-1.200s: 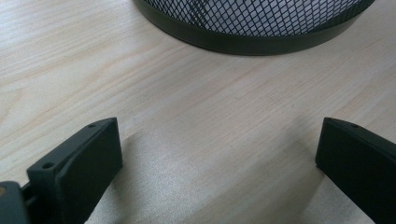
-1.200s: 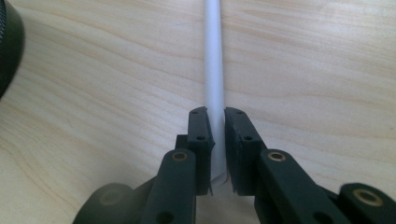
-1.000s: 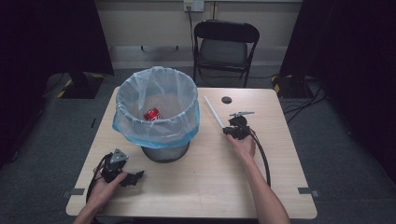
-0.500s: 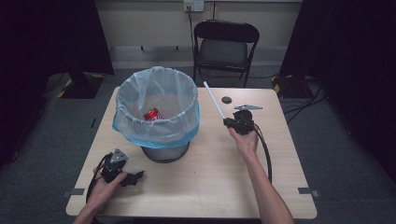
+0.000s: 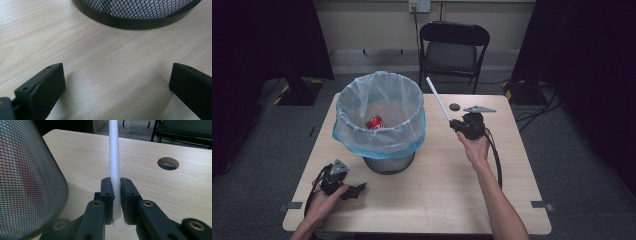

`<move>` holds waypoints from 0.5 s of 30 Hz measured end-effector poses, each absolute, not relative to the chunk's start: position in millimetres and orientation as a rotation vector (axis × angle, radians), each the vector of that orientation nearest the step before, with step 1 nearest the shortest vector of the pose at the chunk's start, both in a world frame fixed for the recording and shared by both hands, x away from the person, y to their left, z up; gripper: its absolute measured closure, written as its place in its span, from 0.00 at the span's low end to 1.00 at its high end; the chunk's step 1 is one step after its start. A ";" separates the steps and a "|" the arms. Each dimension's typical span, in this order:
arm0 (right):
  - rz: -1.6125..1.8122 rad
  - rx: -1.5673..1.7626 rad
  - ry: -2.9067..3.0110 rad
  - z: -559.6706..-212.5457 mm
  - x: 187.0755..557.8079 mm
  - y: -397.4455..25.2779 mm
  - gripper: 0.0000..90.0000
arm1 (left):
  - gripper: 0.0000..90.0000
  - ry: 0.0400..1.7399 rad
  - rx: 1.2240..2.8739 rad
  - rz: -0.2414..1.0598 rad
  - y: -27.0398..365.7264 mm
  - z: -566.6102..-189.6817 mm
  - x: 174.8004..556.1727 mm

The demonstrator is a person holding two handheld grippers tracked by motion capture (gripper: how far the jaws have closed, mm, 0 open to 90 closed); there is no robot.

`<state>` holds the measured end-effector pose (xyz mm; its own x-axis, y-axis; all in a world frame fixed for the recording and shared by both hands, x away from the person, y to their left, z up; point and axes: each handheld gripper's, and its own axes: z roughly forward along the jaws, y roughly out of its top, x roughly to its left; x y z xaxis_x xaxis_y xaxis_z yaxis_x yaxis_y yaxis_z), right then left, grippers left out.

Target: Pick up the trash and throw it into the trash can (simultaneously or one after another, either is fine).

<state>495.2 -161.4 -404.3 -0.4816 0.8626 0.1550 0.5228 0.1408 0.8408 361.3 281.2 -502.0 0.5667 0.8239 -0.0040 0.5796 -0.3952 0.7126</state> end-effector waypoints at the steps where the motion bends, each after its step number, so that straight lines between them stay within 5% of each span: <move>1: 1.277 1.324 2.059 -402.0 494.7 -161.9 0.91 | 0.00 1.118 2.121 0.463 281.2 -502.0 361.3; 15: 1.354 1.247 2.036 -365.3 484.3 -169.4 0.91 | 0.00 1.125 2.125 0.463 280.4 -501.4 361.8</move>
